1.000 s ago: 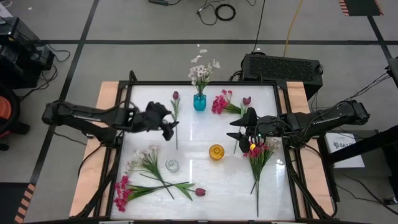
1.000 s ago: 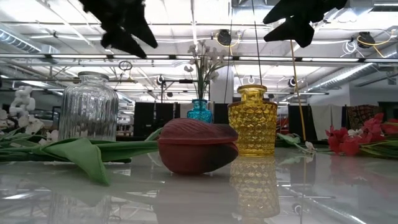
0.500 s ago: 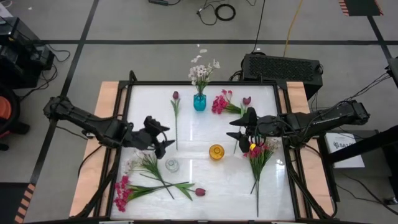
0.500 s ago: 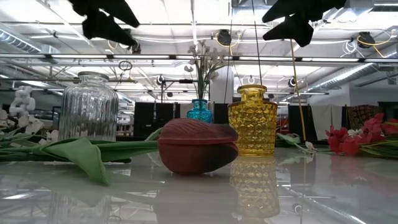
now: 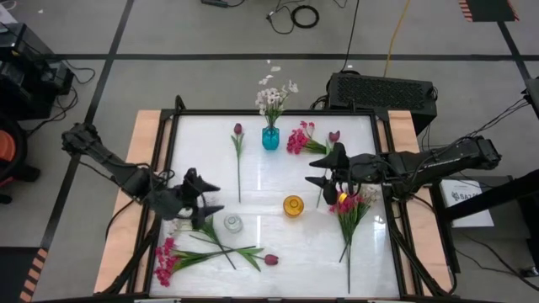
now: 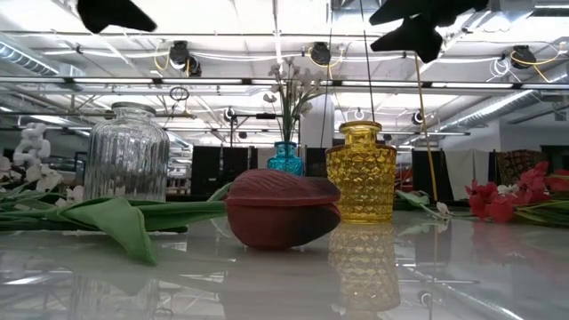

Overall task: Sort flowers into vase by color
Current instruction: Put the left white flowers into the blue vase

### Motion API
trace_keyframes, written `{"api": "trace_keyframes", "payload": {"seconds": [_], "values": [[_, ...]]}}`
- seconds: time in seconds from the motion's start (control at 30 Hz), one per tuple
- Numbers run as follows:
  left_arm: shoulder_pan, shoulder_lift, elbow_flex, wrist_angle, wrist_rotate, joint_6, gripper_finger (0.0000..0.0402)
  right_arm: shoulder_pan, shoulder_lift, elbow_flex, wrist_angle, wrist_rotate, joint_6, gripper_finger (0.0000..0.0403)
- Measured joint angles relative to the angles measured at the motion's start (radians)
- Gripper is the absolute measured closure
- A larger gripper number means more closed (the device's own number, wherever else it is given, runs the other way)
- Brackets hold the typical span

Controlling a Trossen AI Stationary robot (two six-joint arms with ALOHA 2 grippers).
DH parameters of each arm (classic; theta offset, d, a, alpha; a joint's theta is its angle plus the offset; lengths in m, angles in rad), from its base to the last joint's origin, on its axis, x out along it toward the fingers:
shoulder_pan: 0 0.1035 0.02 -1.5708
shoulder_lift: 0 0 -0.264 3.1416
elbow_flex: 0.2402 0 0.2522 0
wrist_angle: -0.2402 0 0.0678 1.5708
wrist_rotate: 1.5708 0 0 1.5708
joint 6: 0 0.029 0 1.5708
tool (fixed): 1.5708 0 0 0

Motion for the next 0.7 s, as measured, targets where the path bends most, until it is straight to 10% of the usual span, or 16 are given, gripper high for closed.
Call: {"api": "trace_keyframes", "payload": {"seconds": [0.7], "values": [[-0.238,0.062,-0.166,-0.239,0.293,-0.226,0.0096,0.004,0.069,0.0,-0.037,-0.024,0.075,0.0163]]}}
